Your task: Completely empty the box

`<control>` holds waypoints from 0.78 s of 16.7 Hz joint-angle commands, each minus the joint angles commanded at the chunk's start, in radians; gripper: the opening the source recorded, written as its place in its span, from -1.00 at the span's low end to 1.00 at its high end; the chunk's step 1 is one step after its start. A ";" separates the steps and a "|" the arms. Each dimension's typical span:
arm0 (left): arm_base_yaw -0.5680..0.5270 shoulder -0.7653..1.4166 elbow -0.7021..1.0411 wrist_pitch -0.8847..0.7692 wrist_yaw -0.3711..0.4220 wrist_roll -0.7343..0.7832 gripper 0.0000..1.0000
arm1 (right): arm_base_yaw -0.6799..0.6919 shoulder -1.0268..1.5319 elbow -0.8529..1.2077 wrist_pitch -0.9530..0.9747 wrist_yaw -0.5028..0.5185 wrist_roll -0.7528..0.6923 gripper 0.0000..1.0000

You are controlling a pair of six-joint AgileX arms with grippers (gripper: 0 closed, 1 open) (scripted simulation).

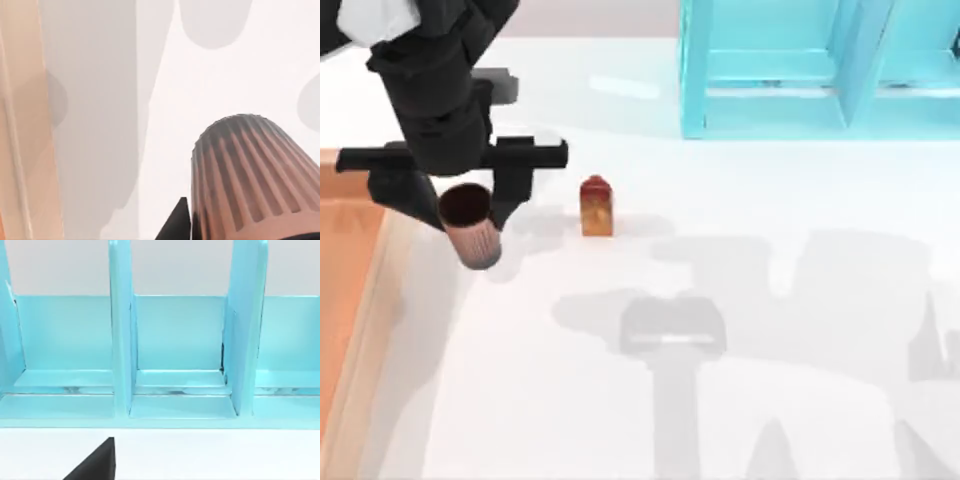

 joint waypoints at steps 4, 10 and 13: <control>-0.215 -0.008 -0.101 0.090 -0.009 -0.218 -1.00 | 0.000 0.000 0.000 0.000 0.000 0.000 1.00; -0.326 -0.006 -0.163 0.130 -0.003 -0.322 -1.00 | 0.000 0.000 0.000 0.000 0.000 0.000 1.00; -0.322 -0.002 -0.165 0.131 -0.002 -0.319 -1.00 | 0.000 0.000 0.000 0.000 0.000 0.000 1.00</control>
